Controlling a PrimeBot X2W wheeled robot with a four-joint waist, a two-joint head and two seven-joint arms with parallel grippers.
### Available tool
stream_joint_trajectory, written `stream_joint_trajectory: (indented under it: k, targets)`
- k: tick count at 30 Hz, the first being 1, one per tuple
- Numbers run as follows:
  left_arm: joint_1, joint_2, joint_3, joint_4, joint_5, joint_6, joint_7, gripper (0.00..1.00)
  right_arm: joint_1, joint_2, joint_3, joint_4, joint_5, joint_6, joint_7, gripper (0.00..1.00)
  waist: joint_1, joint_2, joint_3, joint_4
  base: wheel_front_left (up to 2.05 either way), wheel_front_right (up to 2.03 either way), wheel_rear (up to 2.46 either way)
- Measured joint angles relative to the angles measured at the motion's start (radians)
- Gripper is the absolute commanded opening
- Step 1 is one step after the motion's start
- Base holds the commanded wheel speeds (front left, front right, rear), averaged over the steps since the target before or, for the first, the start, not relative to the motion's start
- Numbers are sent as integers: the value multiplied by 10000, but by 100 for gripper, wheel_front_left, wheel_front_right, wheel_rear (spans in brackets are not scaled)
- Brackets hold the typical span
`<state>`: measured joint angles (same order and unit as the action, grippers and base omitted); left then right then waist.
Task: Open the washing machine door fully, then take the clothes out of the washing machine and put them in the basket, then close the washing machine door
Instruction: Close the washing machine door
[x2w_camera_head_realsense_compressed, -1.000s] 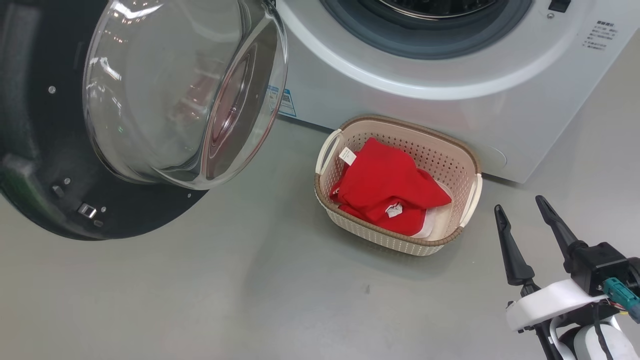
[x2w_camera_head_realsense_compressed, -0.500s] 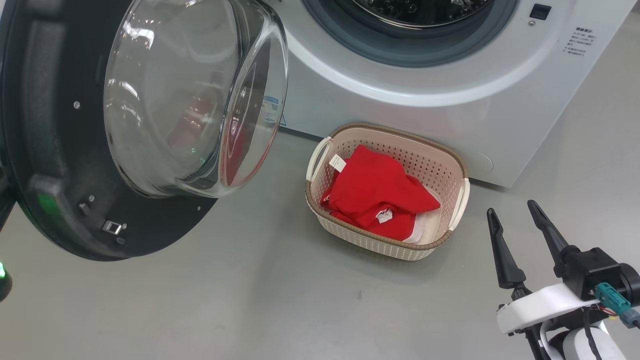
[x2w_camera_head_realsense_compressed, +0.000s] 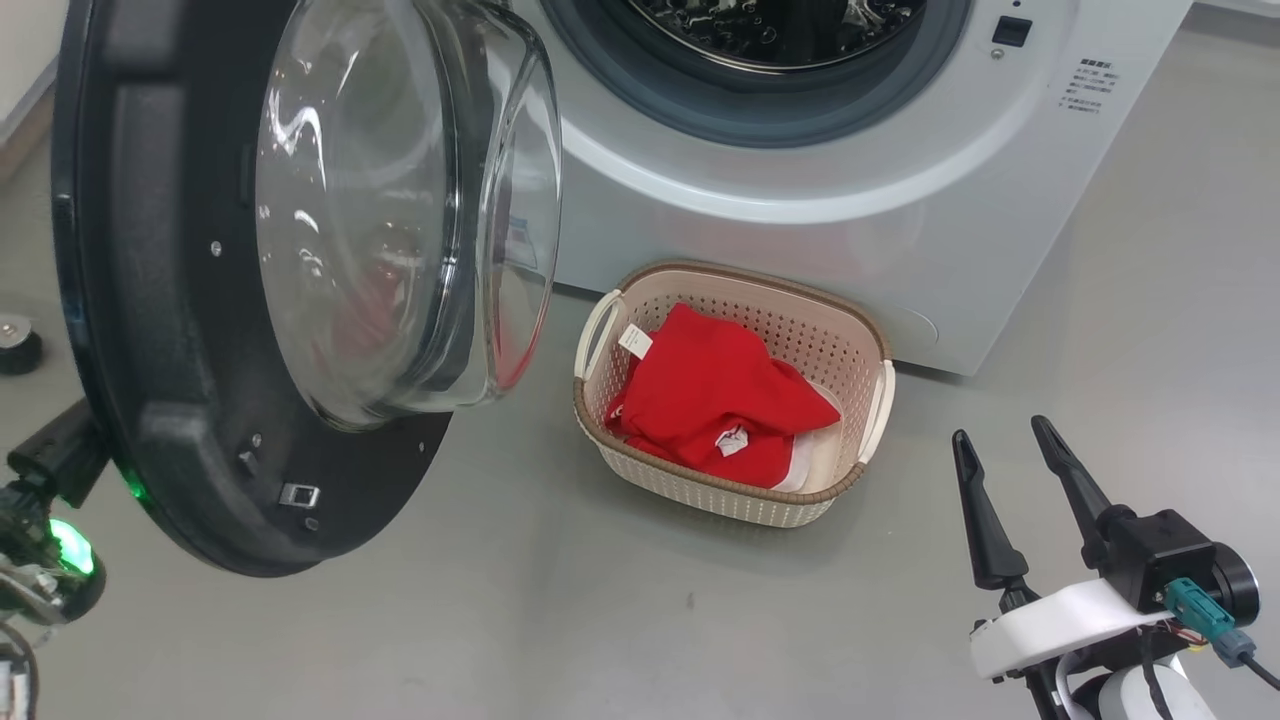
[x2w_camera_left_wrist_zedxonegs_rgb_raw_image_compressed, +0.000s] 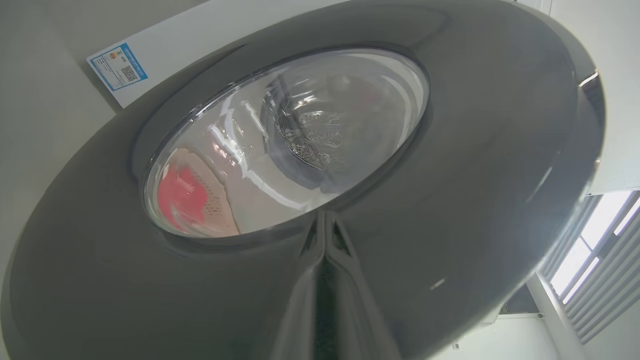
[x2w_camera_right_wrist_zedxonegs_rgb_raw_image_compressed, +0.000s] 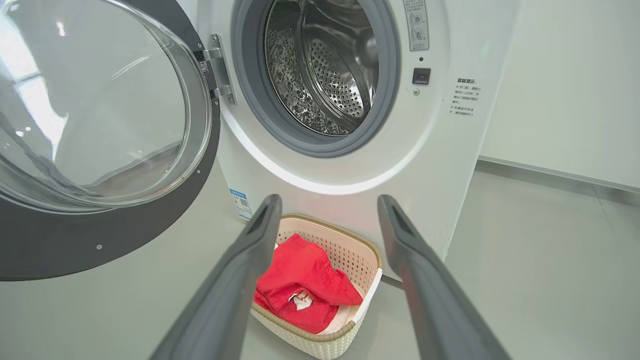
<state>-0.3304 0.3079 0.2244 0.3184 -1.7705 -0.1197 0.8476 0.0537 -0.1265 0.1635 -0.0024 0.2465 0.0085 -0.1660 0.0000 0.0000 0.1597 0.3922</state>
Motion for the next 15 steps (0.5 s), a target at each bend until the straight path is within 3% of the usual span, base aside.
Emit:
stream_joint_trajectory:
  k: [15]
  targets:
    - [1158,-832,-324,-1325,-86,0,224,0,3,267,226,441,71,0,-253,100,0,0,-442,-916,0,0,0]
